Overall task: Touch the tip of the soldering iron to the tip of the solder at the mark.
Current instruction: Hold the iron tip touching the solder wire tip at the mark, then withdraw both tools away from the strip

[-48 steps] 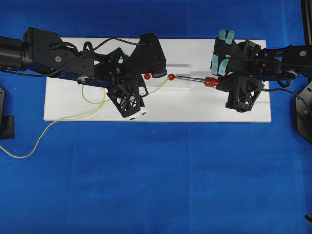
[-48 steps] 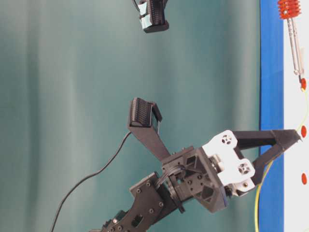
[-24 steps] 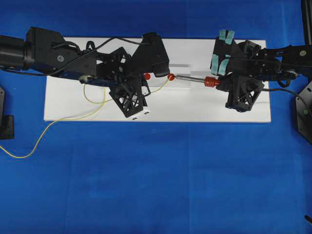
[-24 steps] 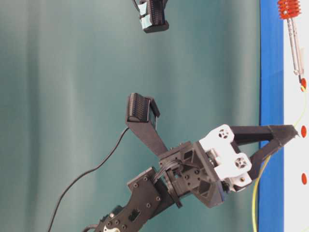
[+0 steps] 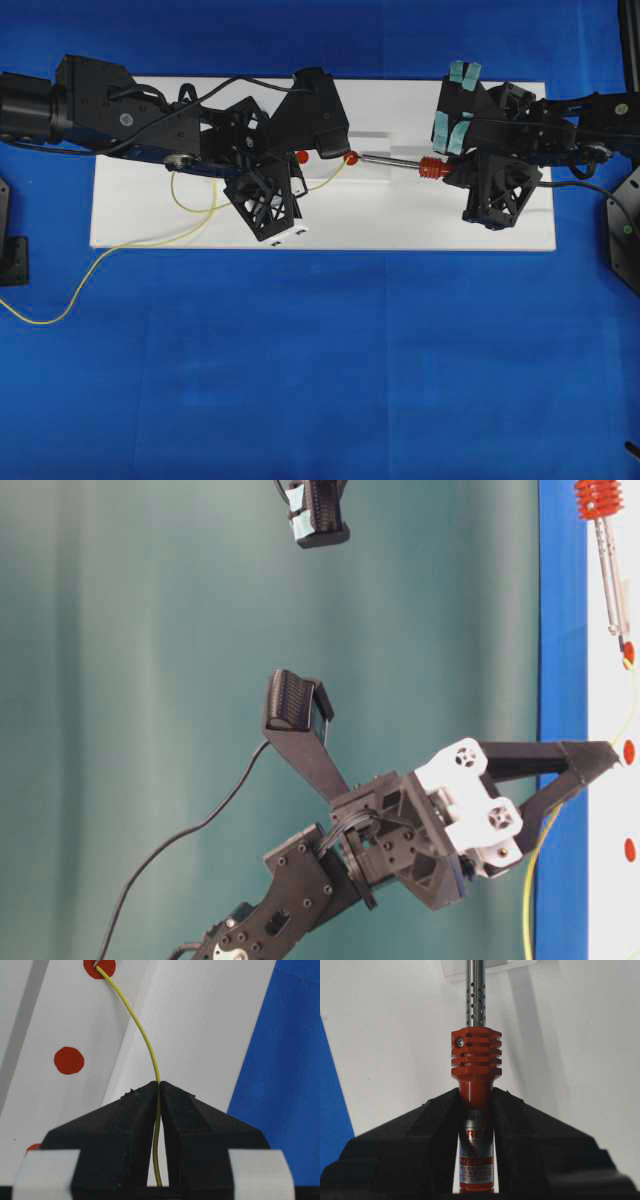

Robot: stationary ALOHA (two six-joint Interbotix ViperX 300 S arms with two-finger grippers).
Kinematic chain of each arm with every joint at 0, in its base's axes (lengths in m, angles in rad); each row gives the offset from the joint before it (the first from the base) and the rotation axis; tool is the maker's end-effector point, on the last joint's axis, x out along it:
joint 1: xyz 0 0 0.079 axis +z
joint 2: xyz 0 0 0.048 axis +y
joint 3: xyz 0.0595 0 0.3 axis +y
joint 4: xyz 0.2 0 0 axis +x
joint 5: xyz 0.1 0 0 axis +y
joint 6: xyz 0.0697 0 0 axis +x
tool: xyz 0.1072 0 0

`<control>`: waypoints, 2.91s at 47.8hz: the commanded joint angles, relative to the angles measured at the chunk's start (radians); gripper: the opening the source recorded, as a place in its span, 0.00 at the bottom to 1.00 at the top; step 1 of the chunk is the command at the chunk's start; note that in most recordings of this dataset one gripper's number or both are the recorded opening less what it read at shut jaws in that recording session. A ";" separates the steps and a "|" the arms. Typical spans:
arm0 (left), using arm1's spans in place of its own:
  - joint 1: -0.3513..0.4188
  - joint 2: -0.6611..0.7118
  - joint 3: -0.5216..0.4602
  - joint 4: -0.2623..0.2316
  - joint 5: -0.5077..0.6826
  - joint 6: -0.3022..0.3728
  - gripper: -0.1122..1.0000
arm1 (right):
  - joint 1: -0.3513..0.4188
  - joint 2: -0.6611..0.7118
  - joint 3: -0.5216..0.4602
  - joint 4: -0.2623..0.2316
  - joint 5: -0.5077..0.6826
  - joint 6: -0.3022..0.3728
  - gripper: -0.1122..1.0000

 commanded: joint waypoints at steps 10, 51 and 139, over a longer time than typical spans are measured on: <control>0.000 -0.015 -0.023 0.002 -0.003 0.002 0.13 | 0.000 -0.006 -0.025 -0.002 -0.003 0.002 0.16; 0.002 -0.015 -0.025 0.002 -0.003 0.000 0.13 | -0.002 -0.006 -0.025 -0.002 -0.003 0.002 0.16; -0.002 -0.357 0.206 0.003 -0.006 -0.011 0.13 | -0.002 -0.196 0.060 -0.002 0.003 0.012 0.16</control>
